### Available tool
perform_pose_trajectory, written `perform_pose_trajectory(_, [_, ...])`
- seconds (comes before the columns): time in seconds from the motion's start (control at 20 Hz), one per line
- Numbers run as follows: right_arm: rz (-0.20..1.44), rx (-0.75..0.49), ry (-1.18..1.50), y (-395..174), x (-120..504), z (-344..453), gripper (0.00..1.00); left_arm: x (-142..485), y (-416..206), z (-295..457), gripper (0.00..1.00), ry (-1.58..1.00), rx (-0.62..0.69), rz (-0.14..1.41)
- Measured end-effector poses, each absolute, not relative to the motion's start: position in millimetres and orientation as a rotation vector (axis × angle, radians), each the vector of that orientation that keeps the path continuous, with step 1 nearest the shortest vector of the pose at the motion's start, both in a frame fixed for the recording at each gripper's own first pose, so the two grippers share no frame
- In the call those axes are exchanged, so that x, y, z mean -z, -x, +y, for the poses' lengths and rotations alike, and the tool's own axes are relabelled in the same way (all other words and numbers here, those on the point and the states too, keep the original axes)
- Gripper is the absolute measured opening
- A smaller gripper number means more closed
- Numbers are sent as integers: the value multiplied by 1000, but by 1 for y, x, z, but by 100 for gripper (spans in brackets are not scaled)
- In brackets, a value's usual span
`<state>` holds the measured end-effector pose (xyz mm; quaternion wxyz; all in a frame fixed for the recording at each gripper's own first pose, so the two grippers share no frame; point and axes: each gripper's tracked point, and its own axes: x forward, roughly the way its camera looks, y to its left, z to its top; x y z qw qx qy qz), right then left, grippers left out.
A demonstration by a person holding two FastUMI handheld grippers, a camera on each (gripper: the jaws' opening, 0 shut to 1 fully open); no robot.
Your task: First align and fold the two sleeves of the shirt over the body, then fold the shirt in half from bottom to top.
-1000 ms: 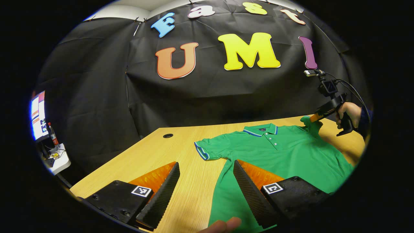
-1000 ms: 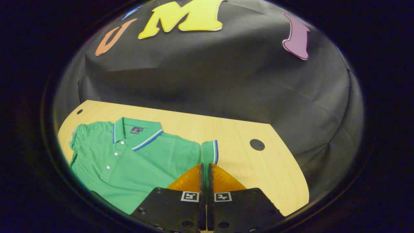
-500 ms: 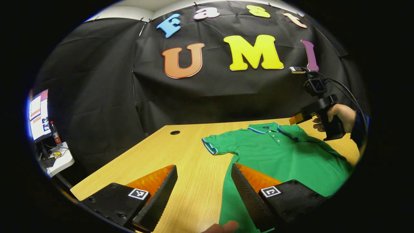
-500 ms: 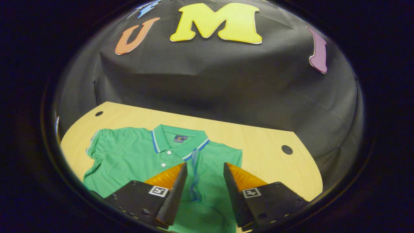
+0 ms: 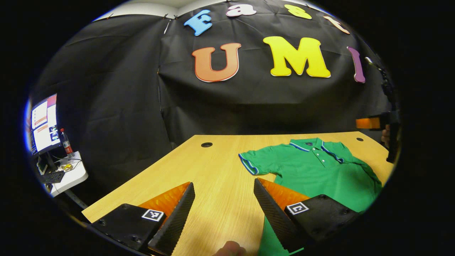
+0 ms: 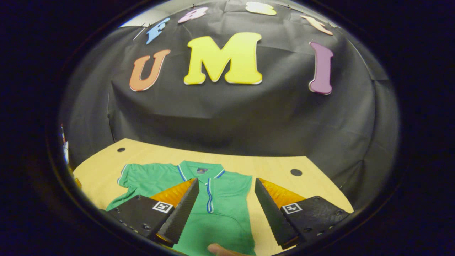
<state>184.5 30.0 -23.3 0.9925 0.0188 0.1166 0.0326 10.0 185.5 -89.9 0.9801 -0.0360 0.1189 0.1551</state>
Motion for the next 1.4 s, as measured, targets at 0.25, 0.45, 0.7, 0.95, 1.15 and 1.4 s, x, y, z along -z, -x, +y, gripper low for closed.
perform_pose_trajectory(0.25, [146, -33, -34, -121, 18, -11, 96, 82, -88, 201, 100, 81, -327, 213])
perform_pose_trajectory(0.45, [111, -38, -12, -73, 28, -31, 96, 98, -148, 200, 100, 136, -332, 230])
perform_pose_trajectory(0.7, [125, -109, -39, -29, 43, -31, 94, 132, -210, 202, 100, 192, -343, 317])
perform_pose_trajectory(0.95, [120, -161, -79, -19, 38, -26, 96, 157, -225, 201, 100, 170, -351, 456])
perform_pose_trajectory(1.15, [90, -201, -183, -14, 35, -18, 96, 176, -228, 185, 98, 258, -327, 567])
perform_pose_trajectory(1.4, [99, -143, -170, -20, 46, -40, 95, 193, -233, 189, 72, 218, -310, 638])
